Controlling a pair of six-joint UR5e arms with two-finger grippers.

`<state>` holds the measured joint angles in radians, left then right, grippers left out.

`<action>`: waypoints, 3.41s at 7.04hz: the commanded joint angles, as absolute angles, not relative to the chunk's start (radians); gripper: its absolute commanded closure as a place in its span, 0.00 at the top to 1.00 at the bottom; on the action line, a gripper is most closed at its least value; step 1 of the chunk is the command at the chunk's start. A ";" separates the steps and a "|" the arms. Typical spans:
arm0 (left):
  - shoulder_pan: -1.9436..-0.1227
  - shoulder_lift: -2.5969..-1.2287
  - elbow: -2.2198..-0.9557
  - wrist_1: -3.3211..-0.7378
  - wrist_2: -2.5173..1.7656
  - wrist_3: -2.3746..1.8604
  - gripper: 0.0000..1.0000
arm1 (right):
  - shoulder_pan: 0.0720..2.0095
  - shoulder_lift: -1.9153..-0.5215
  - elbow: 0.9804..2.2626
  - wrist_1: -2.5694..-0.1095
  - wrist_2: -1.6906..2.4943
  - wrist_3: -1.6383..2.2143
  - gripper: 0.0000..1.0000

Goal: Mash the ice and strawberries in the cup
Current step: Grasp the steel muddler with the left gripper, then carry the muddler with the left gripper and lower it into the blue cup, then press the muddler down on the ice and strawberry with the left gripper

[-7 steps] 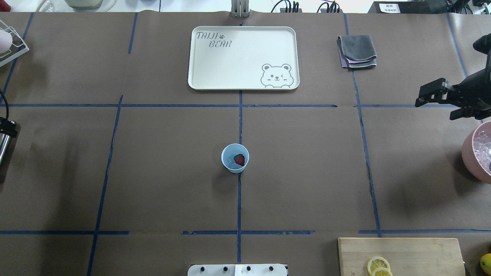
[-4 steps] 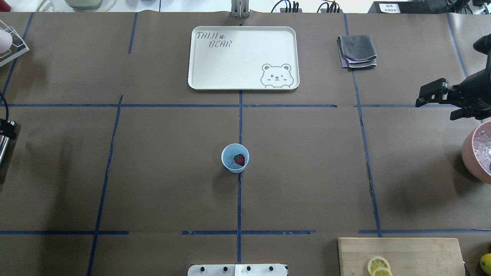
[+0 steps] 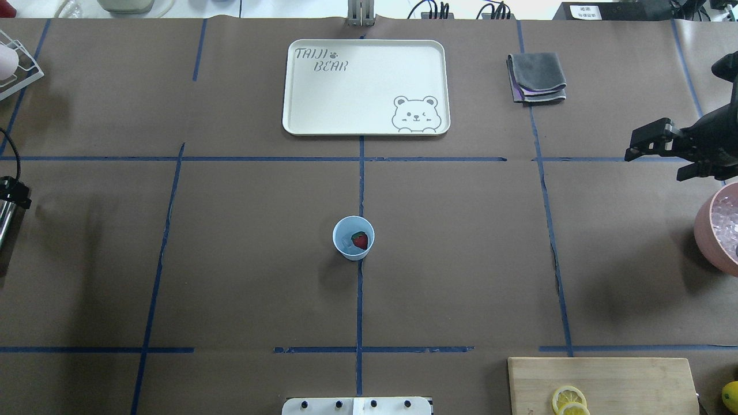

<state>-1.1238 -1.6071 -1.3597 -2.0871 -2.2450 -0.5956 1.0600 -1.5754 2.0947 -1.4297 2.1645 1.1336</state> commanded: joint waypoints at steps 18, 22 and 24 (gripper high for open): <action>-0.296 -2.117 -1.904 -2.366 -1.105 -0.571 0.02 | 1.063 -1.560 2.092 -1.430 2.164 1.134 1.00; -0.288 -2.117 -1.723 -2.703 -1.019 -0.520 0.02 | 1.062 -1.559 2.097 -1.430 2.168 1.134 1.00; -0.265 -2.108 -1.672 -2.793 -1.008 -0.517 0.00 | 1.062 -1.551 2.094 -1.430 2.167 1.135 1.00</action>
